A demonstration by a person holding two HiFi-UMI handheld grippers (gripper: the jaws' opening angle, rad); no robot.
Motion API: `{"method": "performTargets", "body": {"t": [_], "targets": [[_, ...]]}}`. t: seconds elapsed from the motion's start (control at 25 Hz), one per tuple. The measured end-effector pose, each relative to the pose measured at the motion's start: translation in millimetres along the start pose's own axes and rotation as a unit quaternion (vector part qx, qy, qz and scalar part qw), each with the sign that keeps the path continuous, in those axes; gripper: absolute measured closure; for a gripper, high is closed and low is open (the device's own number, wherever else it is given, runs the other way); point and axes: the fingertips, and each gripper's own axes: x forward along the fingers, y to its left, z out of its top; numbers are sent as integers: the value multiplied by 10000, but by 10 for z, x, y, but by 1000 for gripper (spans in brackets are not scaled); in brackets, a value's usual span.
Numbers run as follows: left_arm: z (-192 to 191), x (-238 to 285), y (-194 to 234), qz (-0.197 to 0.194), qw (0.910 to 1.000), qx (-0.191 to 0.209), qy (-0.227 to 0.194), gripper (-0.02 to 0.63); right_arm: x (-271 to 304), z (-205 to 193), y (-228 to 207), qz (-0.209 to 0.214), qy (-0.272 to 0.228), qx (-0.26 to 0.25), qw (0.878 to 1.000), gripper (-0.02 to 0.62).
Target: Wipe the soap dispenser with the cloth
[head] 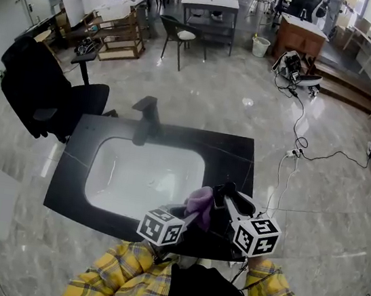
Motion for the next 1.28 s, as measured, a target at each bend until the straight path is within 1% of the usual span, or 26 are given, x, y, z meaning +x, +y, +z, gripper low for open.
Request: {"method": "performTargets", "body": {"t": [0.16, 0.24, 0.32, 0.36, 0.4, 0.52, 0.64, 0.8, 0.92, 1.0, 1.08, 1.28], "targets": [[196, -162, 17, 39, 9990, -120, -438, 541, -15, 7, 26, -130, -47, 4, 9999, 511], [268, -233, 29, 52, 9983, -146, -567, 541, -20, 5, 68, -60, -62, -46, 10000, 511], [316, -304, 22, 50, 9977, -122, -661, 541, -36, 2, 149, 227, -11, -232, 9995, 501], [333, -336, 14, 32, 9975, -111, -703, 541, -54, 7, 188, 399, 19, -391, 9984, 479], [348, -361, 6, 5, 9972, -101, -741, 541, -77, 24, 211, 551, 35, -586, 9968, 447], [386, -385, -4, -76, 9967, -60, -804, 541, -144, 126, 193, 902, 52, -1249, 9880, 417], [408, -385, 4, -102, 9963, -58, -849, 541, -146, 167, 190, 1337, 235, -1781, 9746, 400], [438, -398, -61, -141, 9956, -36, -926, 541, -85, 129, 270, 1983, 502, -2071, 9567, 368], [438, -404, -100, -141, 9956, -13, -929, 541, 27, 36, 266, 2256, 797, -2385, 9412, 354], [426, -408, -92, -108, 9955, -25, -938, 541, 105, -21, 254, 2414, 976, -2651, 9284, 354], [411, -423, -75, -52, 9956, -40, -940, 541, 153, -47, 270, 2660, 1099, -2874, 9135, 353], [382, -457, -33, 110, 9952, -163, -957, 541, 196, -30, 298, 3355, 1447, -3165, 8754, 353]]}}
